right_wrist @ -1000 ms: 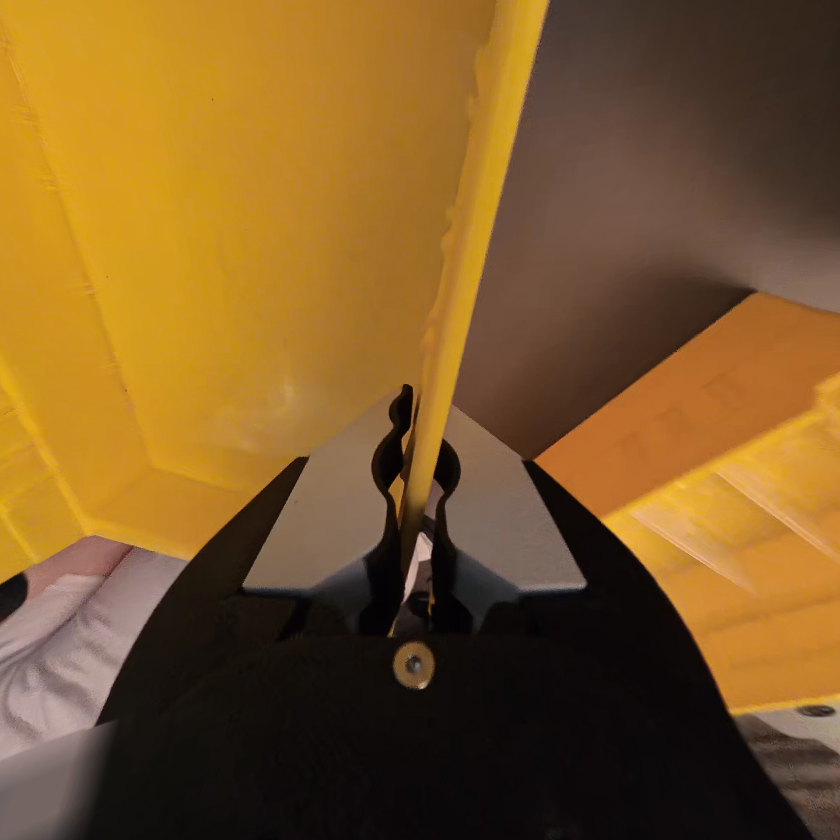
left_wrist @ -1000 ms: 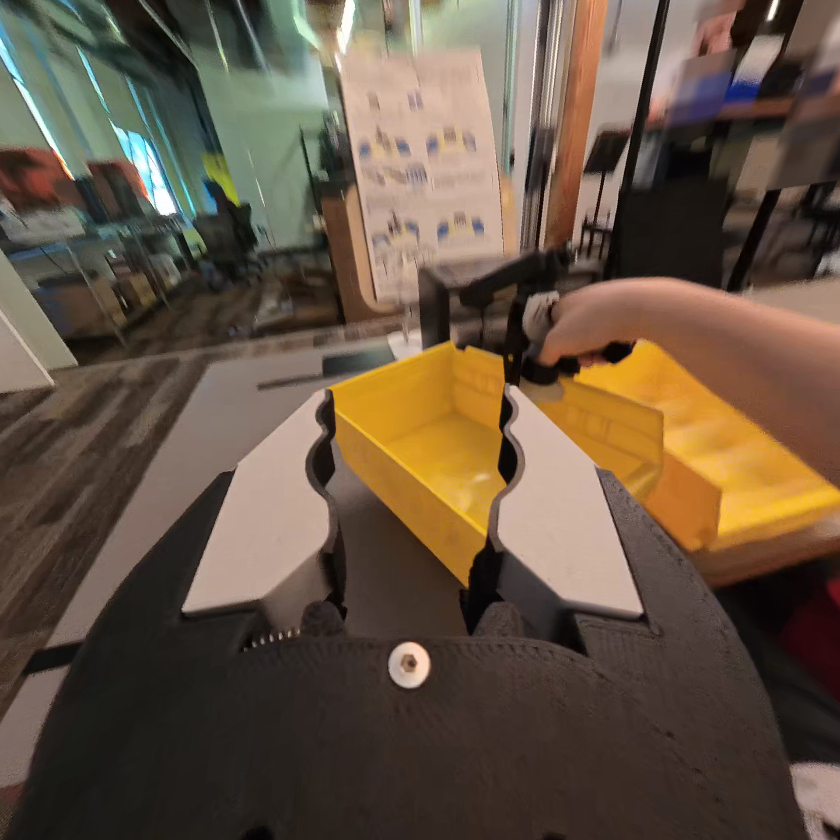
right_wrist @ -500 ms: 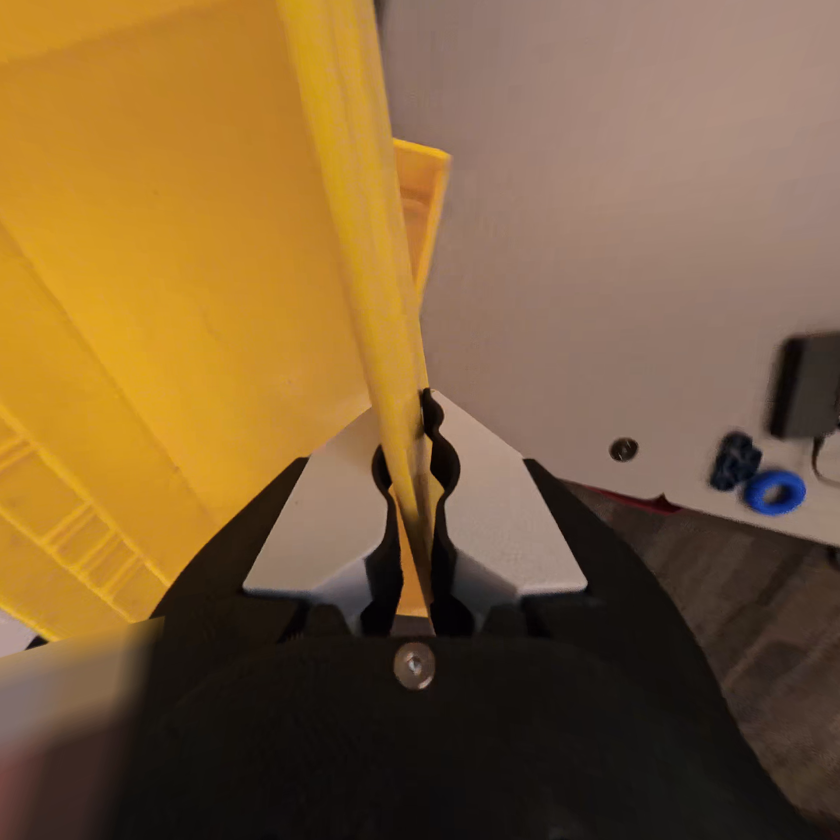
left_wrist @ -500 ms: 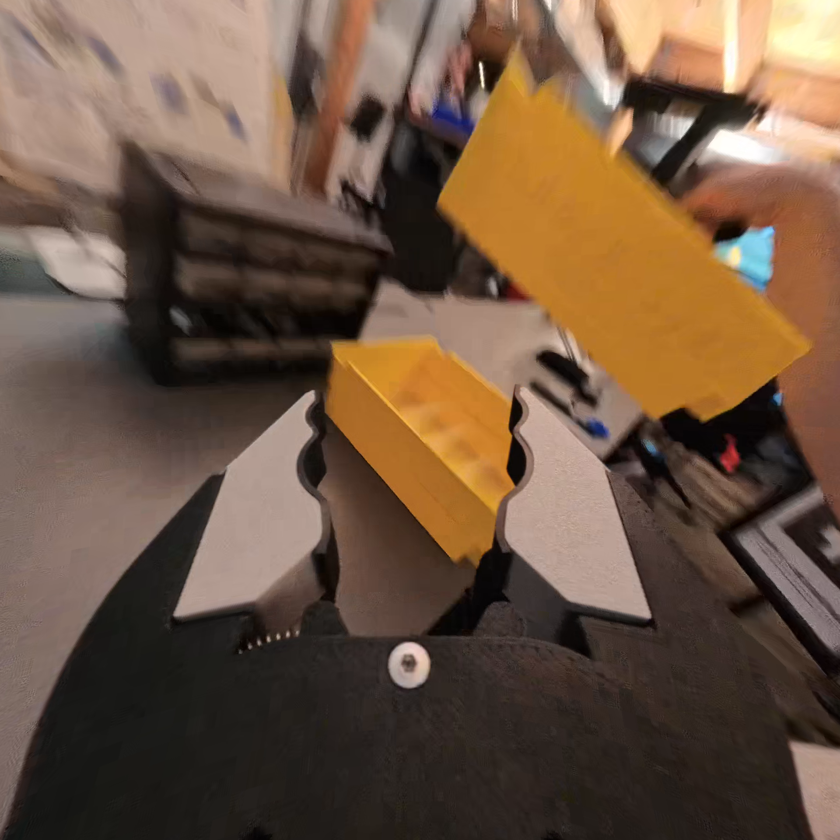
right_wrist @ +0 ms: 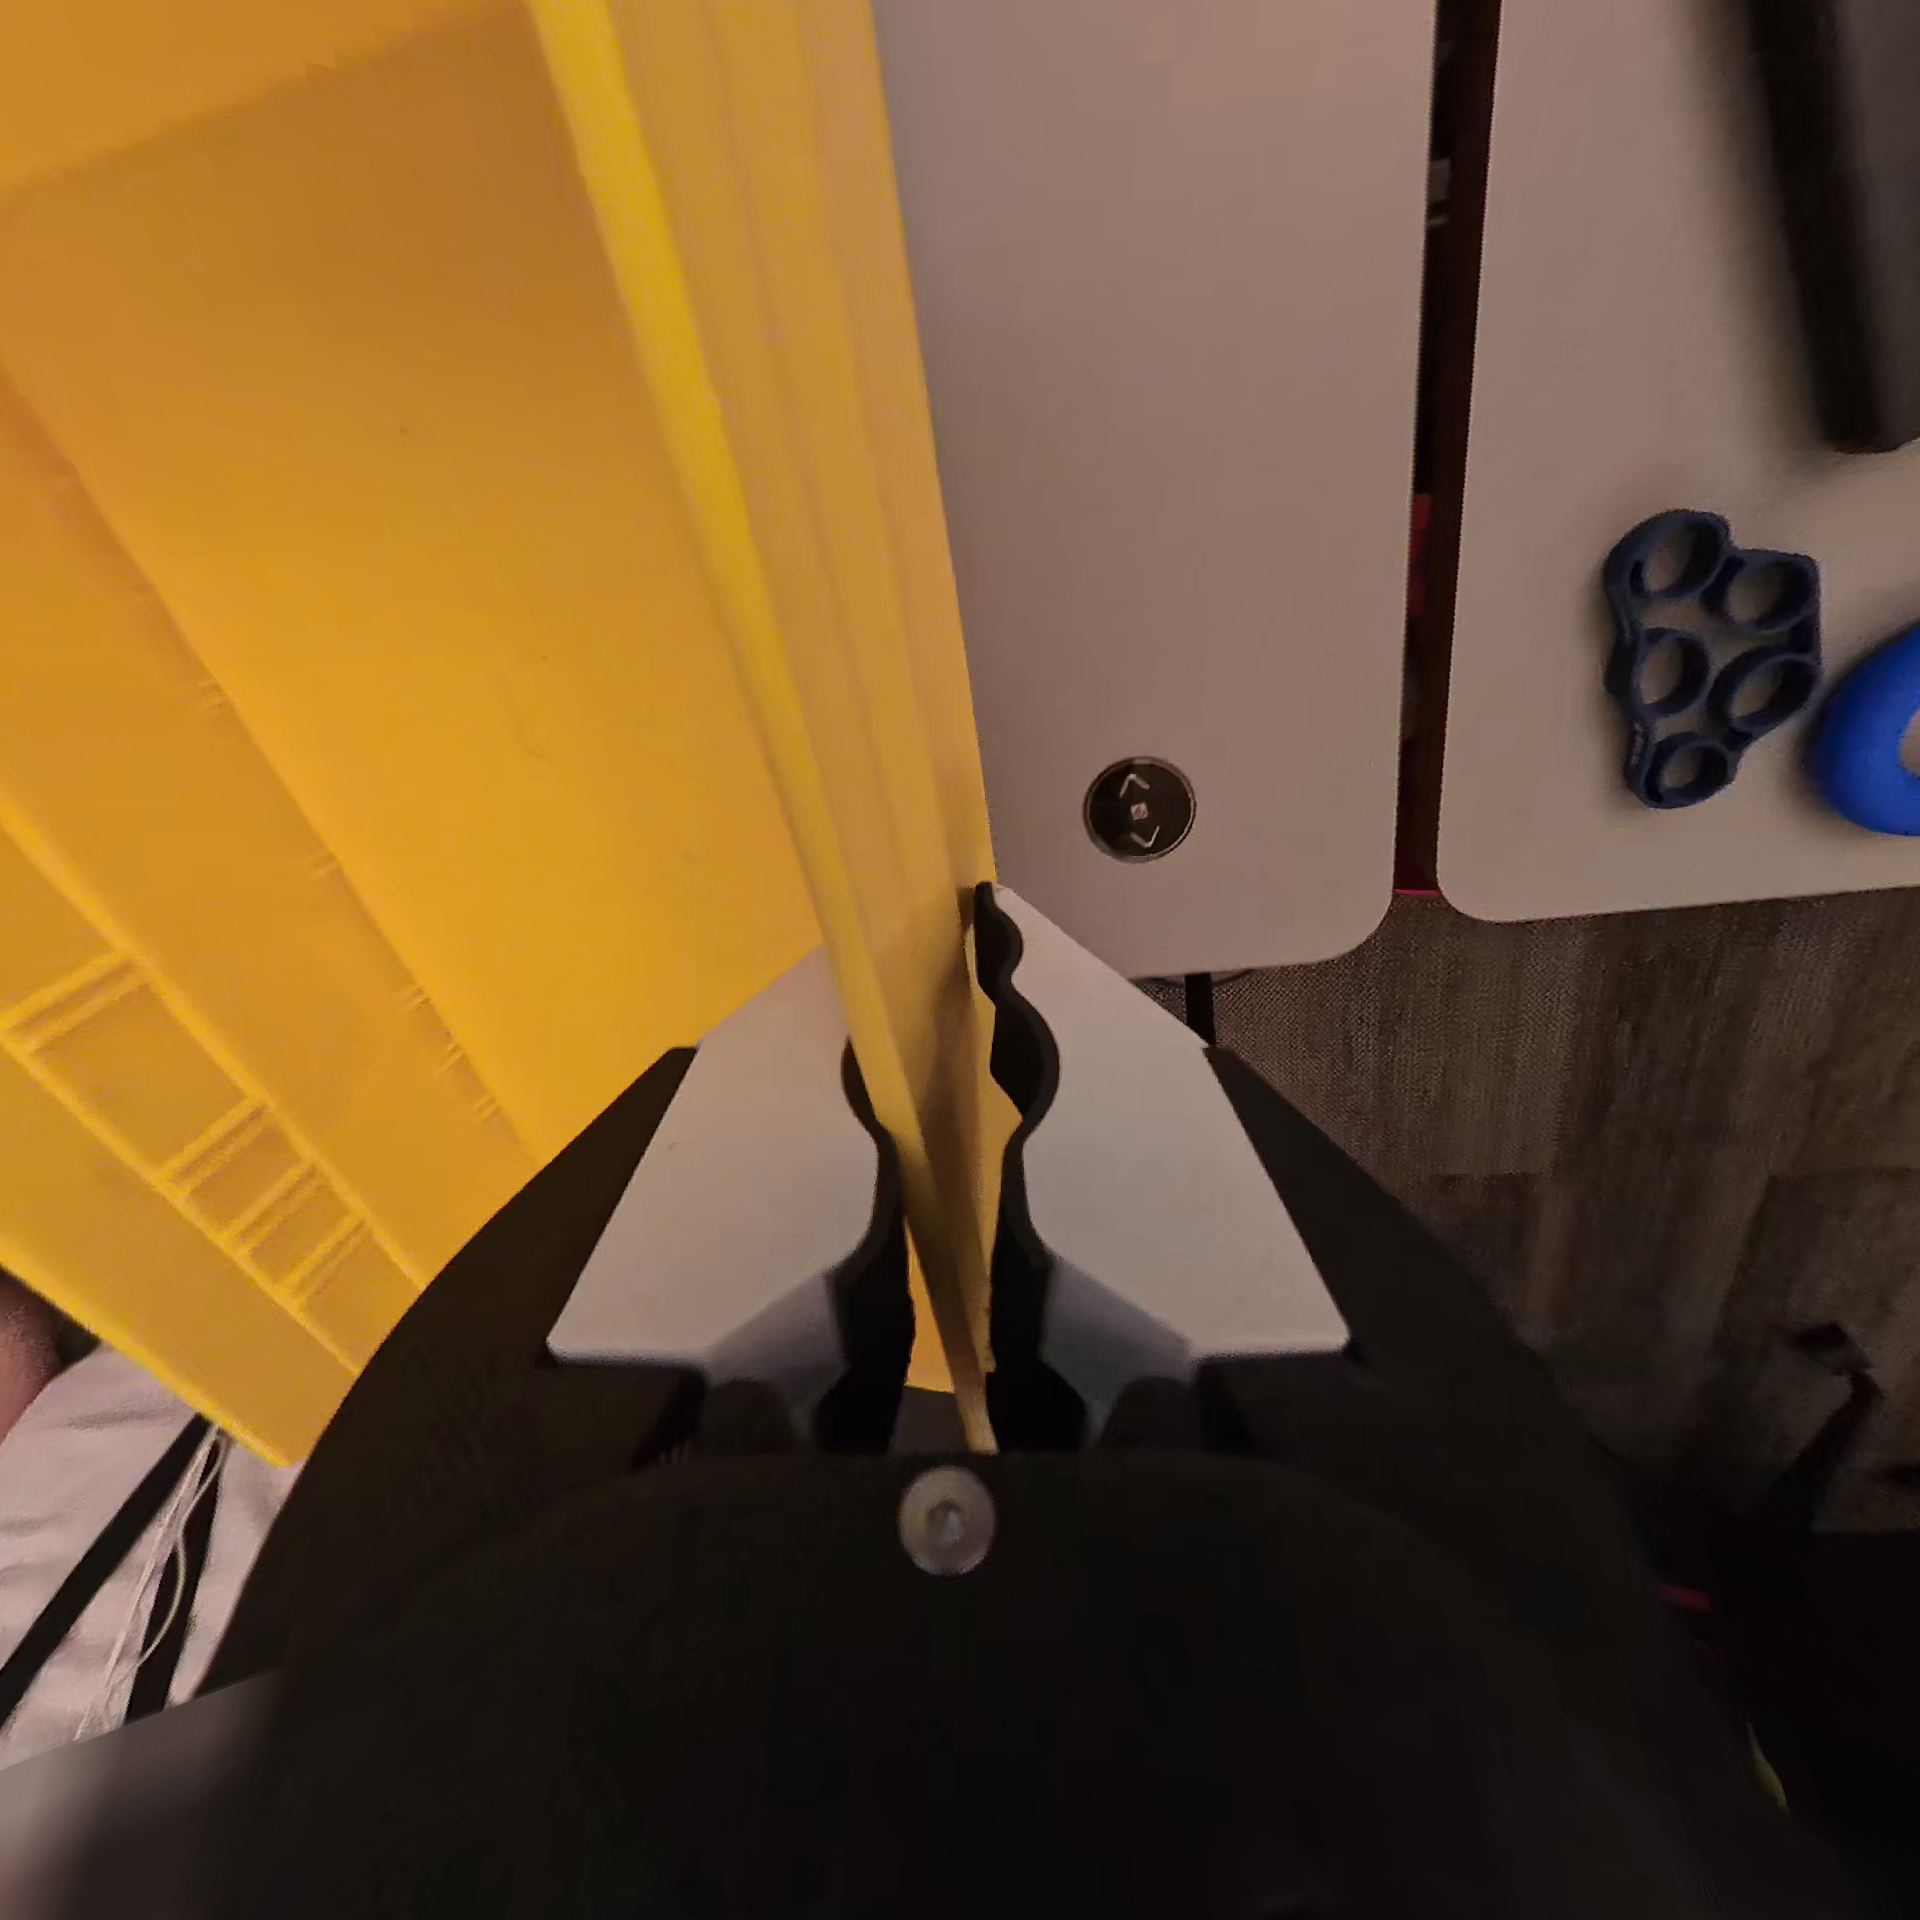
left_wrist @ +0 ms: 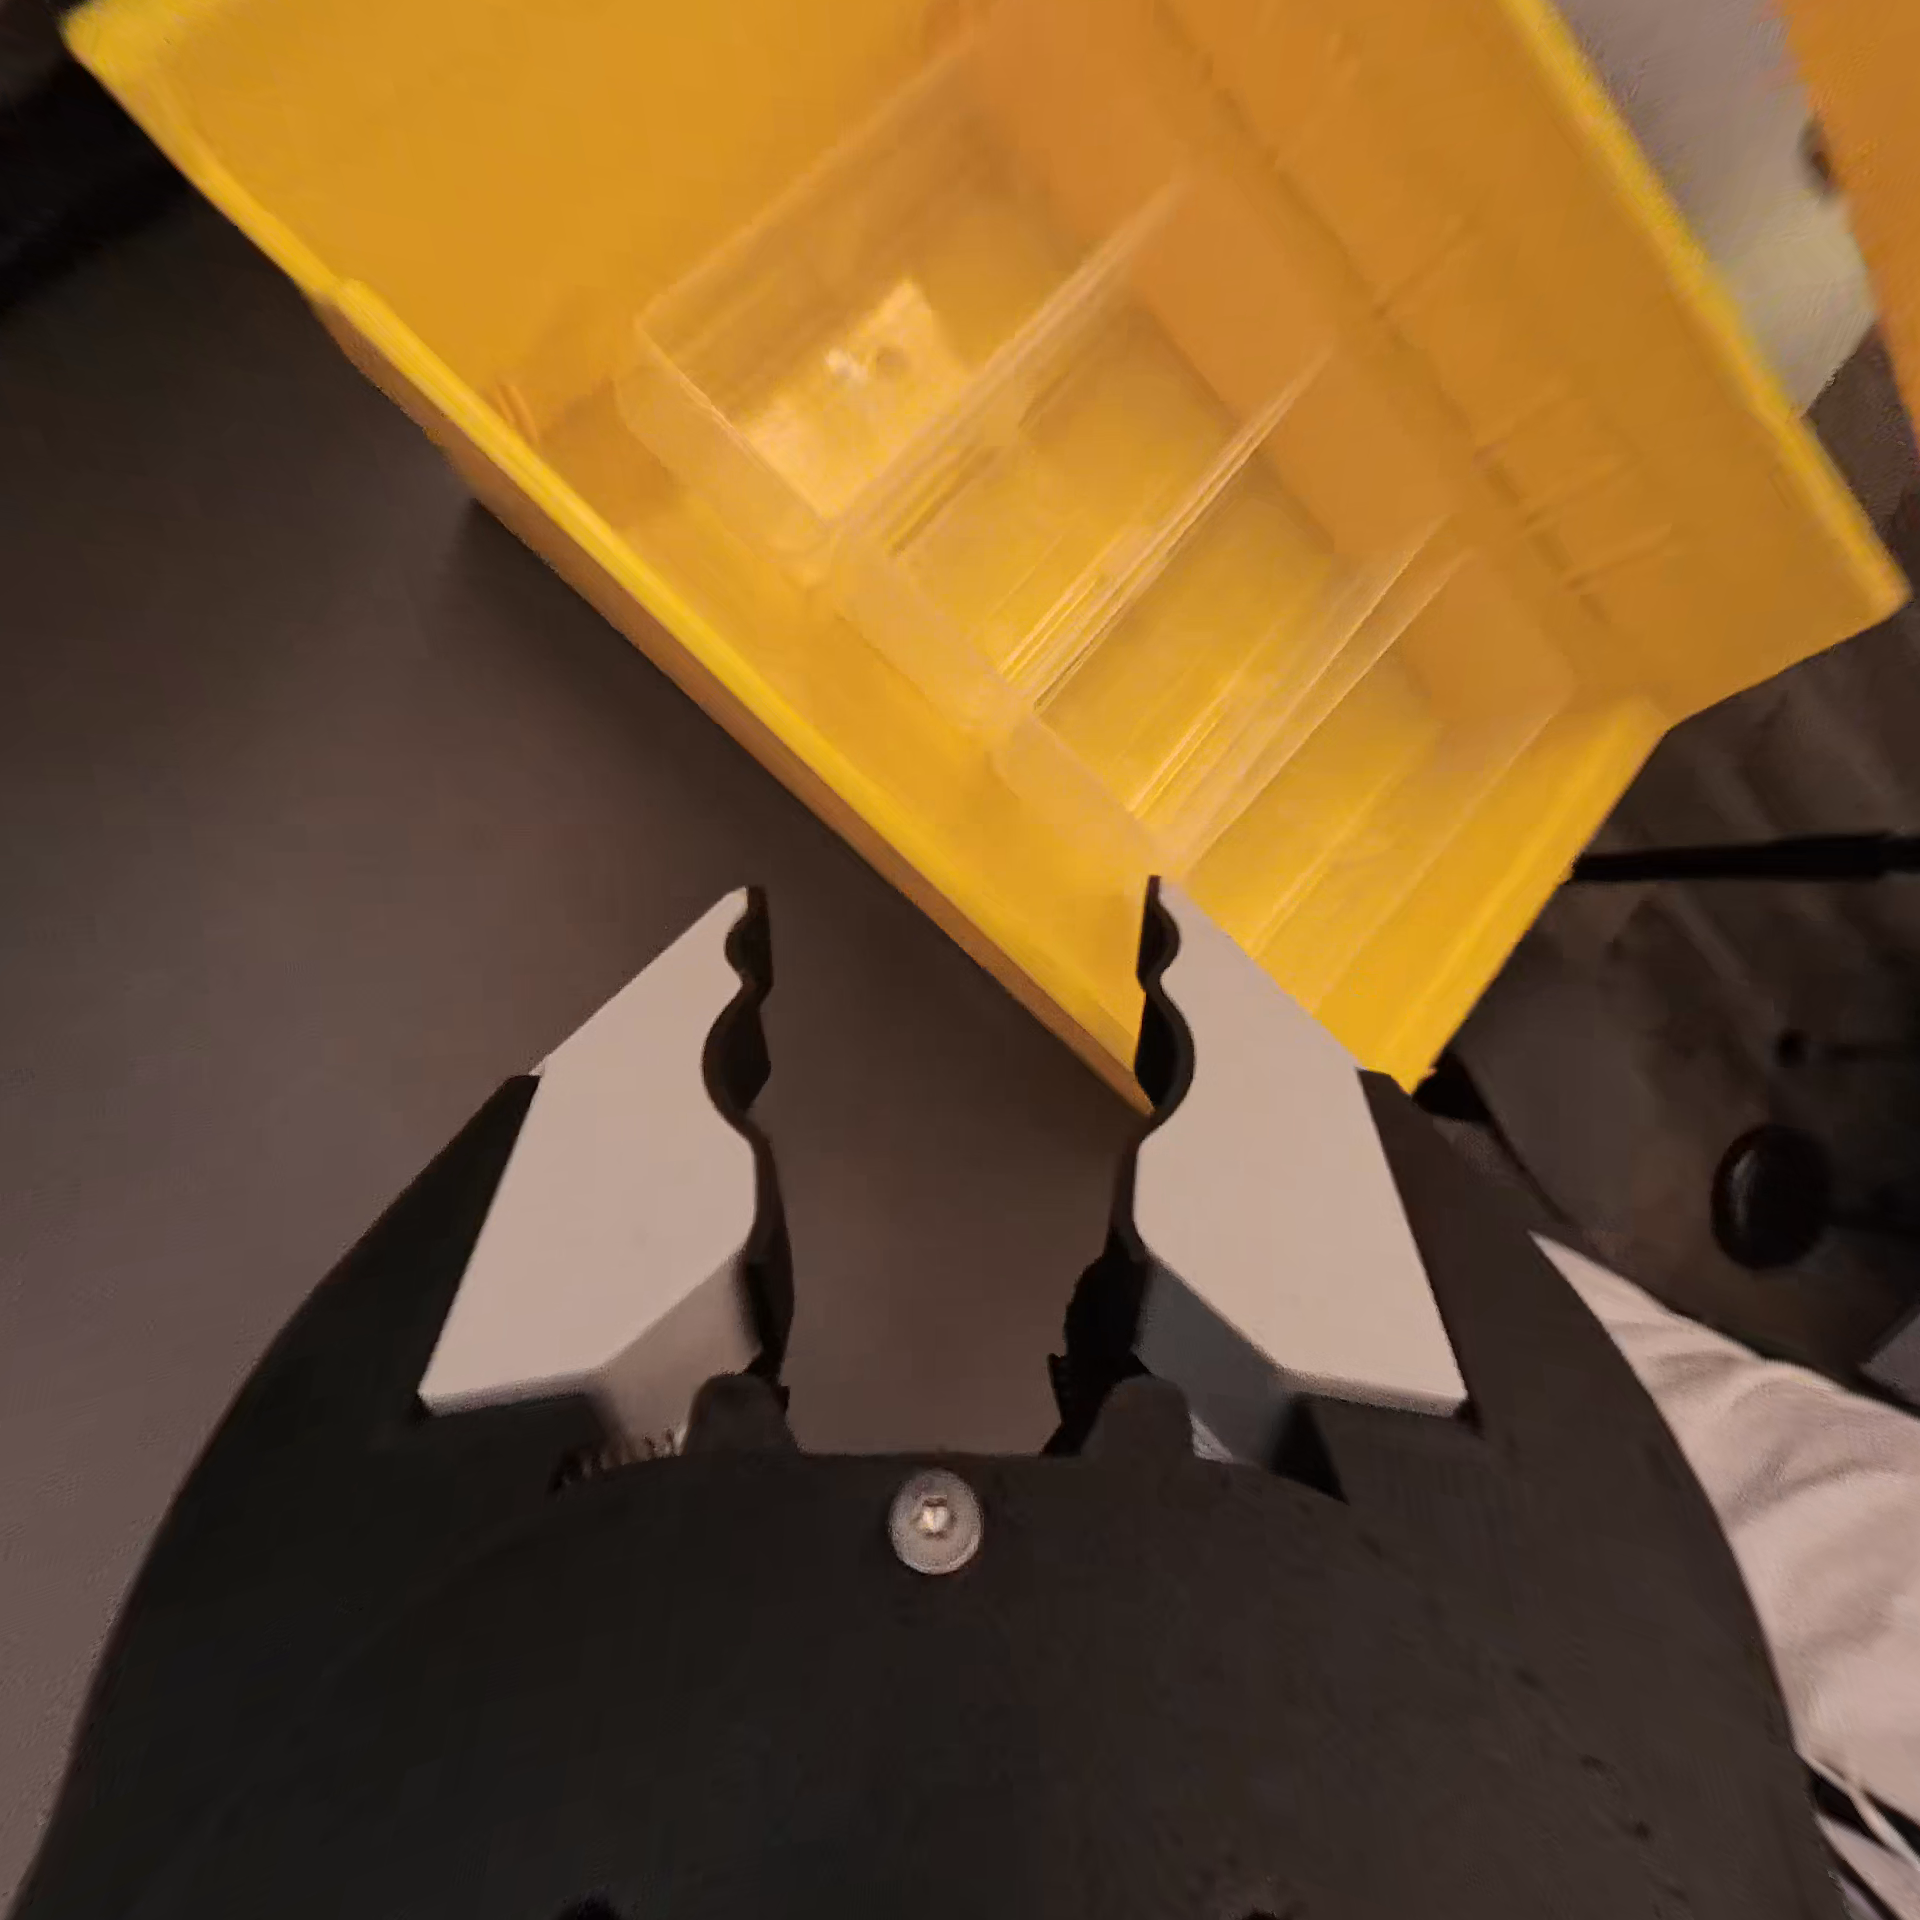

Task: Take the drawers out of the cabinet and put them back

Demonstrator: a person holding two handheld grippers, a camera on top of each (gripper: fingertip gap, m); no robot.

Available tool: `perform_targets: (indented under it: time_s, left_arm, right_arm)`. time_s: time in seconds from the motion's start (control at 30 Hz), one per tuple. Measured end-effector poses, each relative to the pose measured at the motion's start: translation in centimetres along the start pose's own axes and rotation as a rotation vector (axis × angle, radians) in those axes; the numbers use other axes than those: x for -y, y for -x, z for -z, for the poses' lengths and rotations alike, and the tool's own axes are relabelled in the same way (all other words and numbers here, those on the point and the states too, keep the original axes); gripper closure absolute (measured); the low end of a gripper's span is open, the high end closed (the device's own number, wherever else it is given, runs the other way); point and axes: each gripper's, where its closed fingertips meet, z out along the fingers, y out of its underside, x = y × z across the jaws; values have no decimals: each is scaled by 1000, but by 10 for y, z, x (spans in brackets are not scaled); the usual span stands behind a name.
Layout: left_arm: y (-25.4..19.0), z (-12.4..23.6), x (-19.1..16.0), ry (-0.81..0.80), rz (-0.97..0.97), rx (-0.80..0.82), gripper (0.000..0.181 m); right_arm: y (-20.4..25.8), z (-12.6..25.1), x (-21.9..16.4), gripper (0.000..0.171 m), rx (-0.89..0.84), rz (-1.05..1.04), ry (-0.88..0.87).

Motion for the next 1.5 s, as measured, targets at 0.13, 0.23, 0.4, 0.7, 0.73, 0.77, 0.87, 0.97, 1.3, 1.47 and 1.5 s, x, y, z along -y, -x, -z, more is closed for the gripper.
perform_targets:
  time_s: [0.13,0.23,0.4,0.7,0.73,0.77,0.87,0.97,1.3,1.47,1.5]
  left_arm:
    - [8,-8,-10,112,-45,37,112]
    - [4,-3,-14,141,-23,-76,149]
    - [59,24,-31,168,109,-76,168]
    - [235,130,-118,270,354,263,177]
    - [251,141,-129,268,404,301,177]
    - [266,152,-139,261,451,327,176]
    - [299,177,-164,230,563,341,175]
    - [329,196,-180,192,663,361,176]
    - [394,227,-197,58,856,413,179]
    - [405,229,-194,51,844,425,181]
    - [407,229,-194,47,848,420,181]
  right_arm:
    - [-3,-28,10,162,13,-4,26]
    - [-1,-43,18,162,13,-6,37]
    - [-4,-66,41,162,57,-60,33]
    - [4,-93,102,161,106,-20,5]
    - [4,-93,109,162,91,5,4]
    - [4,-93,115,162,76,14,7]
    - [3,-94,136,166,24,71,6]
    - [1,-94,152,168,-44,177,10]
    - [0,-96,170,169,-62,304,-28]
    - [0,-96,170,170,-58,249,-80]
    - [0,-96,169,170,-66,248,-78]
